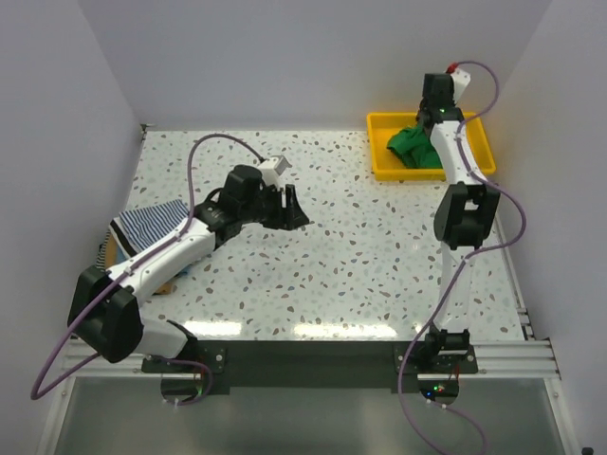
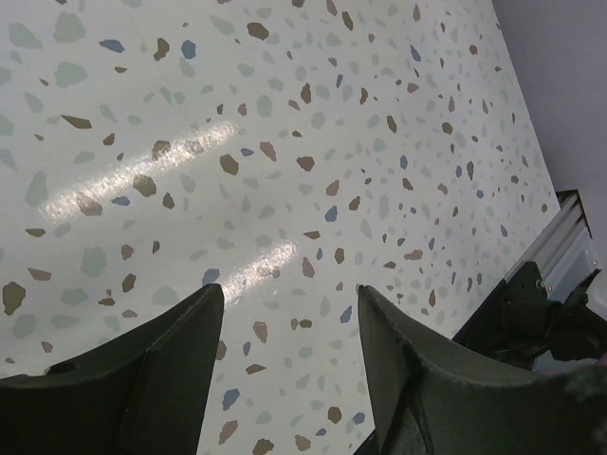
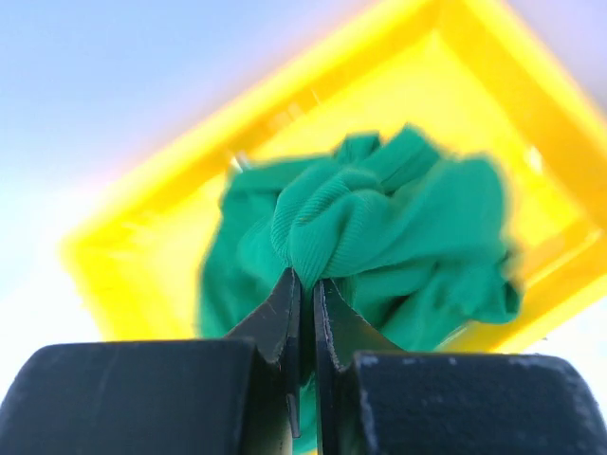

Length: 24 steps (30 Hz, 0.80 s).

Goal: Fold and stack the tank tops
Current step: Grab the tank top from the pile, then move the tank top to the center of the board

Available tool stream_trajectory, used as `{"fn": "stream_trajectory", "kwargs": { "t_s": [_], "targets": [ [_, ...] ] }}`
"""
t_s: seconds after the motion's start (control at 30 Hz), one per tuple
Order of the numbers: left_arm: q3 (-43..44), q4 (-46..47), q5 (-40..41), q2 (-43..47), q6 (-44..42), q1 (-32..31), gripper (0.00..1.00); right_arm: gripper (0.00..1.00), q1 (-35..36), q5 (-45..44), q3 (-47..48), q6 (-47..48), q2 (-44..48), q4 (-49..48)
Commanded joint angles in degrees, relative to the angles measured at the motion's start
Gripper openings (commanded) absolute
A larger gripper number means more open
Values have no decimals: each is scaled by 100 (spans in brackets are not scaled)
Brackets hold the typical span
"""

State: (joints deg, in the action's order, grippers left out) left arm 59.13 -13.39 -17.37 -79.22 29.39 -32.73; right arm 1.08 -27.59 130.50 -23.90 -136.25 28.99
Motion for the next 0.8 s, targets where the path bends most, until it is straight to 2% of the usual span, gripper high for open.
{"fn": "stream_trajectory", "kwargs": {
  "t_s": [0.0,0.1,0.23,0.37,0.43,0.5,0.6,0.63,0.7,0.77],
  "targets": [
    [283,117,295,293,58,170,63,0,129,263,231,184,1564,-587],
    [283,99,339,442,58,425,63,0,445,298,-111,289,2309,-710],
    [265,20,243,696,58,1004,63,0,1323,44,-533,605,3322,-842],
    [239,-94,400,952,6,1269,63,0,2079,-53,-1033,685,4201,-843],
    [248,-146,418,1057,14,1304,63,0,2403,208,-1245,484,4630,-747],
    [213,-173,462,1136,58,1313,64,1,2615,482,-1867,203,4922,-632],
    [116,-182,541,1207,146,1313,64,28,2660,659,-2931,-53,5441,-527],
    [99,-190,576,1233,155,1313,65,50,2660,415,-3142,-62,5520,-317],
    [11,-208,638,1225,155,1313,66,69,2573,176,-3714,-193,5608,-132],
    [-68,-226,664,1207,164,1313,66,76,2468,175,-4266,-299,5792,53]
  ]
}}
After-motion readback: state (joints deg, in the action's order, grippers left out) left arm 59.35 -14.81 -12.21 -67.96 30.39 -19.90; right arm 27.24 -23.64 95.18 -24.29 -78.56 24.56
